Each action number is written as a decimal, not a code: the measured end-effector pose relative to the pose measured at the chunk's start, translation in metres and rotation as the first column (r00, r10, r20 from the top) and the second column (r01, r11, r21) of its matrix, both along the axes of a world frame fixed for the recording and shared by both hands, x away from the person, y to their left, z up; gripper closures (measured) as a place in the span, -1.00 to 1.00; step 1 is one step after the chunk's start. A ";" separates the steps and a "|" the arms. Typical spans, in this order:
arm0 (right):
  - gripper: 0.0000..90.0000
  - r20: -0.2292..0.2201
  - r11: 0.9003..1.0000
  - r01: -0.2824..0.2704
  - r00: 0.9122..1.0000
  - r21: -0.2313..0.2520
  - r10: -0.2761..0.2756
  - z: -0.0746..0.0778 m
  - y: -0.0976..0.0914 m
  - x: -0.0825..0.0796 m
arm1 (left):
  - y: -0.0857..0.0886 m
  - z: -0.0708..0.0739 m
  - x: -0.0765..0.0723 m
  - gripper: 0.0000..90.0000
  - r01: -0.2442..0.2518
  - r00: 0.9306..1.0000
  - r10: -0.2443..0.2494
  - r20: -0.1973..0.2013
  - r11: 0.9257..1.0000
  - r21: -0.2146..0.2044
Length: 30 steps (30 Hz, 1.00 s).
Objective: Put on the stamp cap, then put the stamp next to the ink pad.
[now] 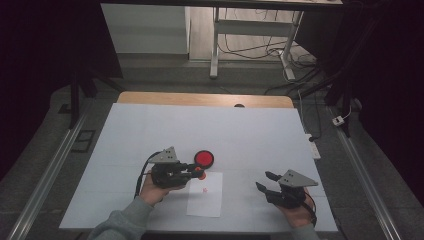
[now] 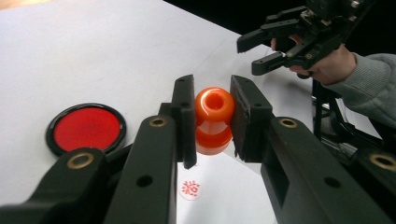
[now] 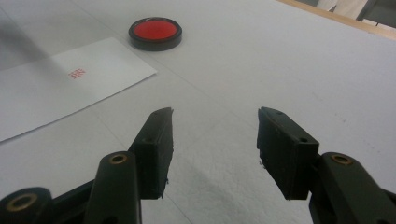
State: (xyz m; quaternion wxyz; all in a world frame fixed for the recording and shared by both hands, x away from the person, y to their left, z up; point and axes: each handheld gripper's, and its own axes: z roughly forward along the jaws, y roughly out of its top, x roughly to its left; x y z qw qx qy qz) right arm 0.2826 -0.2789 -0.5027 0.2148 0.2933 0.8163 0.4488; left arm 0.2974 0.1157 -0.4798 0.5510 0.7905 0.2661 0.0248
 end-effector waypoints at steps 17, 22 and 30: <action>0.01 -0.010 1.000 0.010 1.000 -0.008 -0.010 -0.003 -0.003 0.004 | 0.012 0.001 0.018 0.61 -0.113 0.994 0.113 0.009 0.993 0.032; 0.02 -0.012 1.000 0.011 1.000 -0.011 -0.011 -0.004 -0.002 0.004 | 0.016 0.001 0.024 0.61 -0.144 0.989 0.144 0.013 0.989 0.034; 0.03 -0.014 1.000 0.004 1.000 -0.016 -0.004 -0.004 -0.001 0.004 | 0.020 -0.005 0.035 0.61 -0.193 0.981 0.192 0.020 0.979 0.072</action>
